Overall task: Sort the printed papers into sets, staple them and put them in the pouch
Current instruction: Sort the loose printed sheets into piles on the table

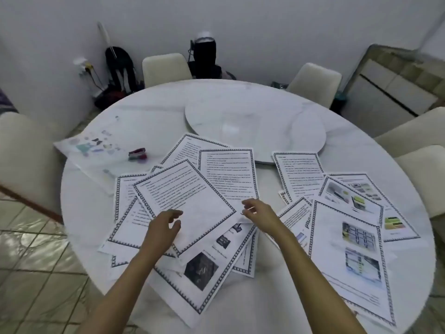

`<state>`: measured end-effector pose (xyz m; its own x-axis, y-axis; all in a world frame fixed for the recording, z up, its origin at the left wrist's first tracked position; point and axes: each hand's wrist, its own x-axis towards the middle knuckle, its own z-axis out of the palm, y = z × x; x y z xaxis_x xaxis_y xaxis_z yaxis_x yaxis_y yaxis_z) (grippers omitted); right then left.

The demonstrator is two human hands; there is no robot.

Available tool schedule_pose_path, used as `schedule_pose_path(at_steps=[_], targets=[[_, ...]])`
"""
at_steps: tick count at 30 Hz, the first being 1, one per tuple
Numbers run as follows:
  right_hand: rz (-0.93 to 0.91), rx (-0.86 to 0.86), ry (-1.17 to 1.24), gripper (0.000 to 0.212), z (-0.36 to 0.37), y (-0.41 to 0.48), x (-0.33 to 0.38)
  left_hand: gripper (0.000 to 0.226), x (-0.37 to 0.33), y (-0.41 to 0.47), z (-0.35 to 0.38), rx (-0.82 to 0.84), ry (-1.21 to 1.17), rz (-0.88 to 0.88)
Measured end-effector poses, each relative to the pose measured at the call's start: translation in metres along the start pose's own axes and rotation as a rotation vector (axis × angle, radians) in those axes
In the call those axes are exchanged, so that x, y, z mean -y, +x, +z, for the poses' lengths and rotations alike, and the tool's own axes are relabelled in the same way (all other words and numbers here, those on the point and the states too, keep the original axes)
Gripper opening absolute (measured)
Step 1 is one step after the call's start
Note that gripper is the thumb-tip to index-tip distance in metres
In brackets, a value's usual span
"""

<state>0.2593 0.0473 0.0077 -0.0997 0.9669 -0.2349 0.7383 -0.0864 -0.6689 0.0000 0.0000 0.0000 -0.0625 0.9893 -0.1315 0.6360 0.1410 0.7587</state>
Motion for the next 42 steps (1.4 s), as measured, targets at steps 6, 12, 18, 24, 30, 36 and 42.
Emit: schedule_pose_path(at_steps=[6,12,18,24,30,36,42], targets=[[0.095,0.052,-0.082,0.046,0.032,0.012,0.003,0.034,0.022,-0.011,-0.001,-0.063,-0.18,-0.248],[0.128,0.001,-0.131,0.047,0.043,0.022,0.003,0.036,0.029,-0.008,0.002,-0.044,-0.307,-0.353],[0.163,-0.006,-0.023,0.042,0.041,0.023,0.002,0.053,0.028,0.001,-0.001,-0.101,-0.528,-0.514],[0.147,0.082,0.127,0.027,0.032,0.006,-0.002,0.049,0.029,0.002,0.002,-0.105,-0.55,-0.555],[0.171,0.312,0.096,0.011,0.033,-0.013,-0.017,0.028,0.024,-0.013,0.015,-0.067,-0.504,-0.487],[0.195,0.321,0.275,0.022,0.029,-0.011,-0.003,0.029,0.024,-0.021,0.011,-0.065,-0.51,-0.394],[0.261,0.091,0.403,0.03,0.041,0.001,0.009,0.021,0.033,-0.008,-0.011,0.045,-0.585,-0.311]])
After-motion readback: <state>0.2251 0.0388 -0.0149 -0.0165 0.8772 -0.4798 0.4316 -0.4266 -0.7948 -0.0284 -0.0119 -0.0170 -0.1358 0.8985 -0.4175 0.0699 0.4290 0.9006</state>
